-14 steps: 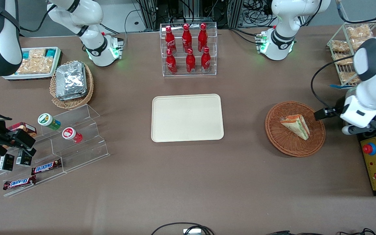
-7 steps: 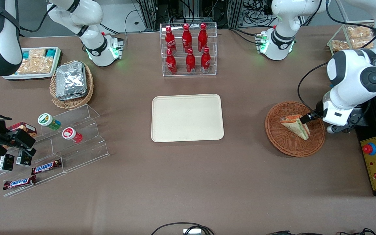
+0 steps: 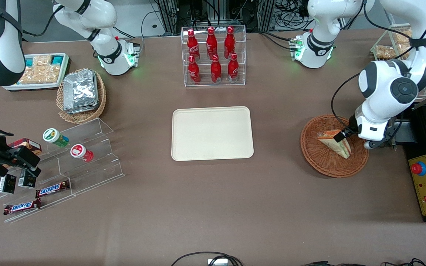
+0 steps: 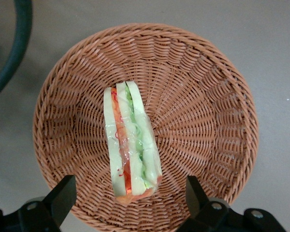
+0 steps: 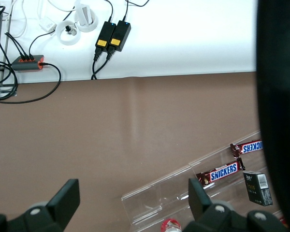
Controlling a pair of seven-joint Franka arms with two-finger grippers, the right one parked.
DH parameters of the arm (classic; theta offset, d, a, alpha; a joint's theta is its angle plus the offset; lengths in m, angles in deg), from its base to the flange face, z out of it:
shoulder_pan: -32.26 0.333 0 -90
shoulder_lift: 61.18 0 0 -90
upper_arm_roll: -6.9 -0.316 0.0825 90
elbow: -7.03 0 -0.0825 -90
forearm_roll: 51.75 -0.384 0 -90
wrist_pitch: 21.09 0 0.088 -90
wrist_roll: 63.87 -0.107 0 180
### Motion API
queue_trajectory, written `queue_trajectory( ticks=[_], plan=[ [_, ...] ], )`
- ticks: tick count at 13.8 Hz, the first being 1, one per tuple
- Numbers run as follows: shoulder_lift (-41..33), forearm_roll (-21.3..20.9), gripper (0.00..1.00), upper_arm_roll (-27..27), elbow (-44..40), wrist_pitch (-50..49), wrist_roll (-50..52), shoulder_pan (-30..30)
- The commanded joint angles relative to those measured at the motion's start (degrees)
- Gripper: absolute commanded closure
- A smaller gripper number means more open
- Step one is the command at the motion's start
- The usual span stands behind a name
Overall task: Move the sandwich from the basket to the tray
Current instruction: 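Lower the open left gripper around the sandwich and close it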
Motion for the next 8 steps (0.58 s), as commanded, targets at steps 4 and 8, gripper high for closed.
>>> queue_trajectory(
  ticks=[4, 8],
  plan=[
    [2.52, -1.29, 0.0, 0.04, 2.89, 6.06, 4.14, -0.14],
    [4.72, -1.64, 0.0, -0.04, 3.51, 8.7, 5.71, -0.14]
  ],
)
